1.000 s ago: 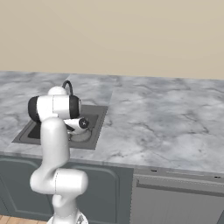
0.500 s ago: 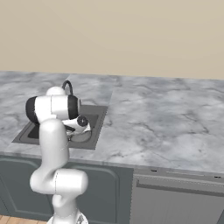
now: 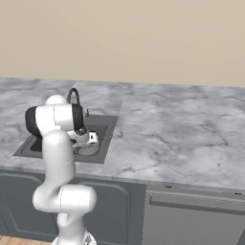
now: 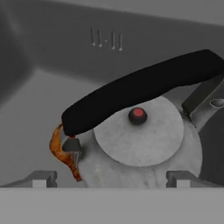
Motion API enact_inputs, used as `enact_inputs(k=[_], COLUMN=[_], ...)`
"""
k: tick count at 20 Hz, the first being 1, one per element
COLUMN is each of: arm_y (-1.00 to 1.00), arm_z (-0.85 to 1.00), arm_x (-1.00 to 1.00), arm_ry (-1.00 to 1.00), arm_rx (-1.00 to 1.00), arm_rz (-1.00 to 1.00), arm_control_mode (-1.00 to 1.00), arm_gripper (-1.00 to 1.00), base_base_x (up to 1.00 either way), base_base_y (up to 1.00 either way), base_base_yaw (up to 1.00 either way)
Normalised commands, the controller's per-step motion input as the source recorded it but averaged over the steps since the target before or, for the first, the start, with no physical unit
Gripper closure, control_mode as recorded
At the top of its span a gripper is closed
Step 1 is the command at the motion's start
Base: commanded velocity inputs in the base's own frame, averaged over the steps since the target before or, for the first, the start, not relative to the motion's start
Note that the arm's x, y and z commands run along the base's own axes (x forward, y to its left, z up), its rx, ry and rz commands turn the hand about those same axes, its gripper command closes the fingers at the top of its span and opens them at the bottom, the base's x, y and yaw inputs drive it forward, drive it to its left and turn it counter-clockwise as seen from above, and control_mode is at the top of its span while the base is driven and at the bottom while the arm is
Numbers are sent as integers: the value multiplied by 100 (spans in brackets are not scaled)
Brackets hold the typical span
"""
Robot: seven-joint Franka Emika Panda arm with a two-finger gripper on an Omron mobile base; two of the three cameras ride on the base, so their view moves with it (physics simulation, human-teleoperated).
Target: Open the cabinet, pick the kettle from the cabinet, and place it in the sink.
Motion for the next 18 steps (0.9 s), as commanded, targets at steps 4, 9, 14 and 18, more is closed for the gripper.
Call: enact_inputs(k=[4, 9, 14, 18], arm_y=[-20, -22, -19, -14], arm_z=[18, 26, 39, 44], arm_x=[-13, -13, -1, 0], arm_ry=[2, 0, 0, 0], arm_rx=[-7, -1, 0, 1], arm_rz=[-12, -5, 0, 0], arm_control_mode=[-100, -100, -100, -100], arm_gripper=[-100, -100, -100, -100], base_base_x=[0, 0, 0, 0], base_base_y=[0, 0, 0, 0], base_base_yaw=[0, 0, 0, 0])
